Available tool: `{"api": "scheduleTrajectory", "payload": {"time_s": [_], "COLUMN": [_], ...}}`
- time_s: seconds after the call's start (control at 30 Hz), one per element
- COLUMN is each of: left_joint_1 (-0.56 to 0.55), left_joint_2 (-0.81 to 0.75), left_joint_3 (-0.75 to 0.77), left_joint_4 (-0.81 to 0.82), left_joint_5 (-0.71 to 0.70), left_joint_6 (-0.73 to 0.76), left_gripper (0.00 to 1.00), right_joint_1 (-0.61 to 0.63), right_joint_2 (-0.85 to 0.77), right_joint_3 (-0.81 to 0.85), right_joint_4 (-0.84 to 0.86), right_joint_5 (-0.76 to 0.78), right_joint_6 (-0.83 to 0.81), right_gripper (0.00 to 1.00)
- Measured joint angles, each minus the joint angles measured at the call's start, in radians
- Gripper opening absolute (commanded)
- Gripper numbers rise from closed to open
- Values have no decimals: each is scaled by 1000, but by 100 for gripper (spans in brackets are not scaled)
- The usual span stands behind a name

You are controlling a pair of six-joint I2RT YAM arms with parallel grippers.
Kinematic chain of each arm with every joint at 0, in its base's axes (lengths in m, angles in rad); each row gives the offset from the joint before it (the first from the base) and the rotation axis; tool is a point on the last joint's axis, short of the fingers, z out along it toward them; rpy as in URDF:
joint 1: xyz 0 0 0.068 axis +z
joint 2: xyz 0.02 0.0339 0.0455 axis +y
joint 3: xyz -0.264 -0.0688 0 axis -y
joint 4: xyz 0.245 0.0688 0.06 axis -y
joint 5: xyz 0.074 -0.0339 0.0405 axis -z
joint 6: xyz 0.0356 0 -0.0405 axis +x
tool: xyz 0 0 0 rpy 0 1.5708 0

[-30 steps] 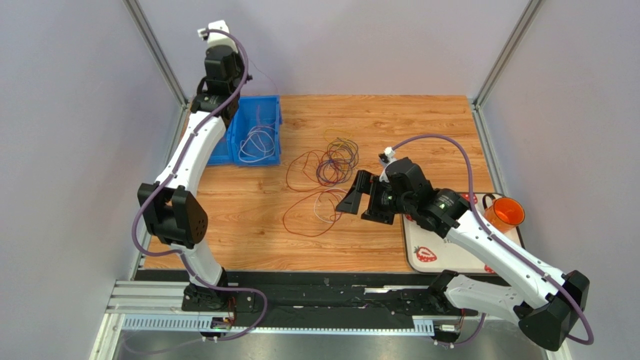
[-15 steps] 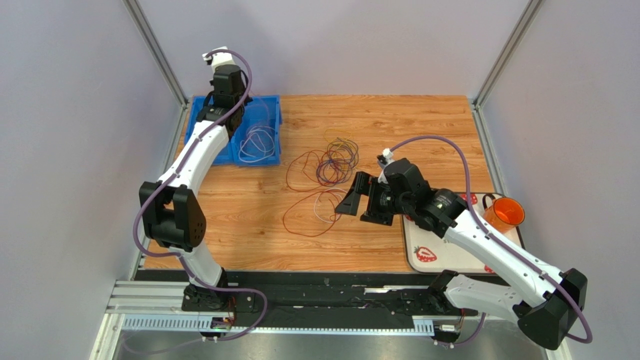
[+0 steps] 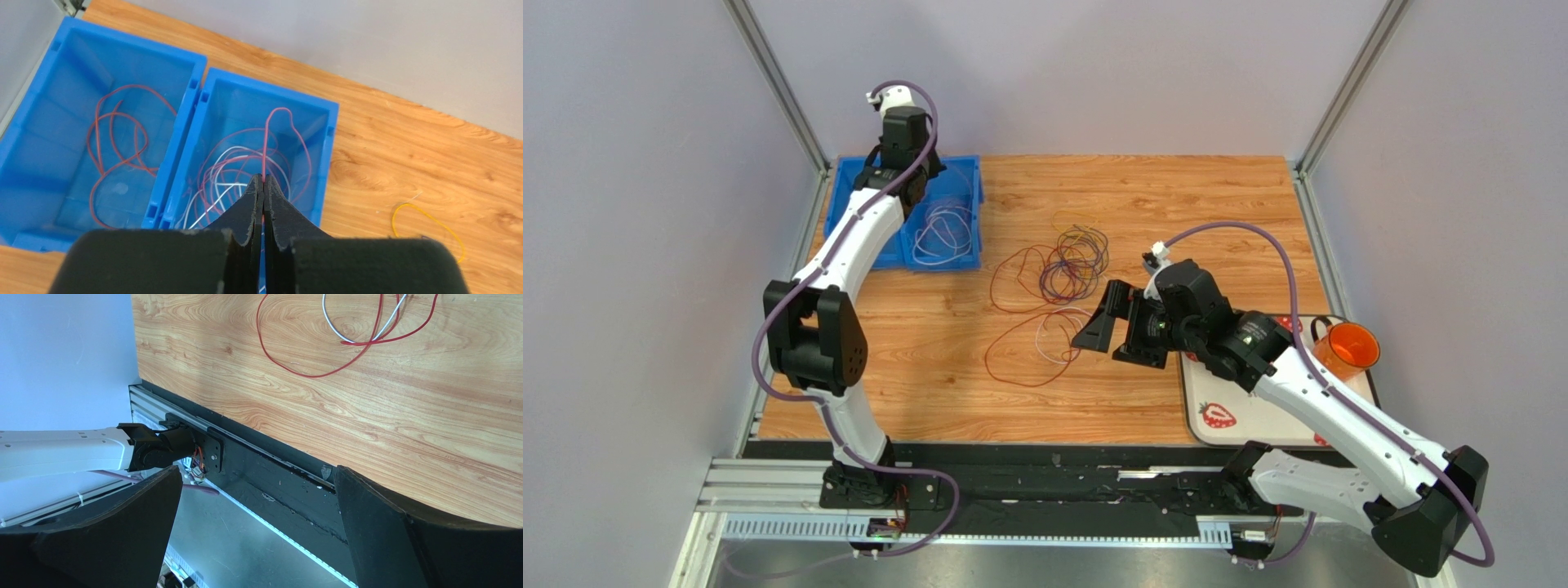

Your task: Untangle the cables

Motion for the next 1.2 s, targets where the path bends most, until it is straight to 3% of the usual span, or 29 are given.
{"api": "scheduleTrajectory", "payload": {"time_s": [0.3, 0.43, 0.53, 0.93, 1.2], "left_joint_1": [0, 0, 0, 1, -74], "left_joint_2": [0, 3, 27, 13, -306], "left_joint_3": [45, 55, 117, 268, -38], "left_joint_4": [-15, -39, -92, -391, -521], "left_joint_5": [34, 35, 29, 97, 172], "left_joint_6": [-8, -3, -13, -63, -87], "left_gripper": [0, 72, 90, 91, 90], "right_joint_1": [0, 0, 0, 0, 0], "right_joint_2": [-4, -13, -26, -100, -124], "right_joint_3": [0, 0, 0, -23, -32], "right_joint_4": [0, -2, -3, -8, -68], "right_joint_5": [0, 0, 0, -2, -2], "right_joint_6": [0, 0, 0, 5, -3], "right_gripper": [99, 99, 99, 99, 99]}}
